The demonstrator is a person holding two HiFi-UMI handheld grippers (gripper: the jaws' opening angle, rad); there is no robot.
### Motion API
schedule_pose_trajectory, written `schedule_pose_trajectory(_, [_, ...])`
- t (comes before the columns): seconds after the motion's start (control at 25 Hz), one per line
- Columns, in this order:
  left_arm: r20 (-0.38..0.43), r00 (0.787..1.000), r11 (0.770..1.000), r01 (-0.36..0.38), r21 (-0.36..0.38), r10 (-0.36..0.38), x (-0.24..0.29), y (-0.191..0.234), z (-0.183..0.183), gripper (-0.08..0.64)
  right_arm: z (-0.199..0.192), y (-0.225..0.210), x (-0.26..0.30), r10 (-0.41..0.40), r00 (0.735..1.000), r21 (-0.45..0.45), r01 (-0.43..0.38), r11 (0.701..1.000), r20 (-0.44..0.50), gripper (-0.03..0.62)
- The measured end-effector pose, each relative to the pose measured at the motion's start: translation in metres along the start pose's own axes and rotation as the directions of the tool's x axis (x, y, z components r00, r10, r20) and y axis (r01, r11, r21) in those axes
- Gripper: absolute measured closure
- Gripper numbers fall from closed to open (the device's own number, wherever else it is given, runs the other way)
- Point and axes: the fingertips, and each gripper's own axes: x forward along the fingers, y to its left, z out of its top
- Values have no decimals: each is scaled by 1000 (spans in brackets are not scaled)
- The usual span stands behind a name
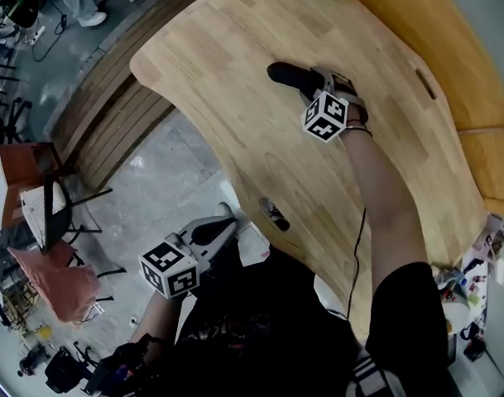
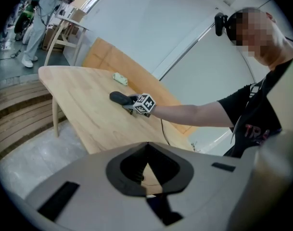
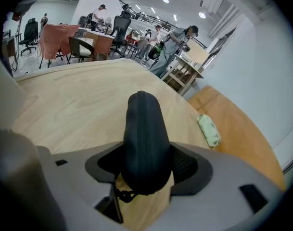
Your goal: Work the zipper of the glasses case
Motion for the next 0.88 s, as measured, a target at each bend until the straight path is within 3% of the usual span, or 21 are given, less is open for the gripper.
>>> schedule_pose_trajectory(0.24, [-1,1000,1000,7,3,-7,-3,3,3,548,4,1,-10,2,1000,5,-2,1000,31,307])
schedule_pose_trajectory(0.4, [11,999,999,37,22,-37,-6,5,8,548,4,-3,-33,-39,998,6,39,999,43,306])
schedule_pose_trajectory(0.52, [5,997,996,72,60,-73,-7,5,12,548,4,-10,-63,-93,994,94,87,992,57,308])
schedule_pose_trajectory(0.56, [1,996,993,86,79,-87,-8,5,15,548,4,-12,-75,-114,992,143,104,984,61,336])
schedule_pose_trajectory(0.6, [0,995,990,102,97,-102,-8,4,18,548,4,-15,-88,-138,988,197,123,973,64,394])
schedule_pose_trajectory(0.64, [0,993,987,118,113,-119,-10,3,20,548,3,-17,-101,-159,985,254,138,957,64,538])
schedule_pose_trajectory(0.68, [-1,991,983,135,127,-136,-11,2,22,548,4,-17,-114,-173,983,319,143,937,67,578])
schedule_pose_trajectory(0.76, [-10,986,974,168,154,-169,-16,0,24,548,9,-12,-139,-187,979,466,125,876,88,578])
schedule_pose_trajectory(0.88, [-26,979,958,204,201,-203,-23,-3,28,548,20,5,-174,-212,967,659,69,749,141,578])
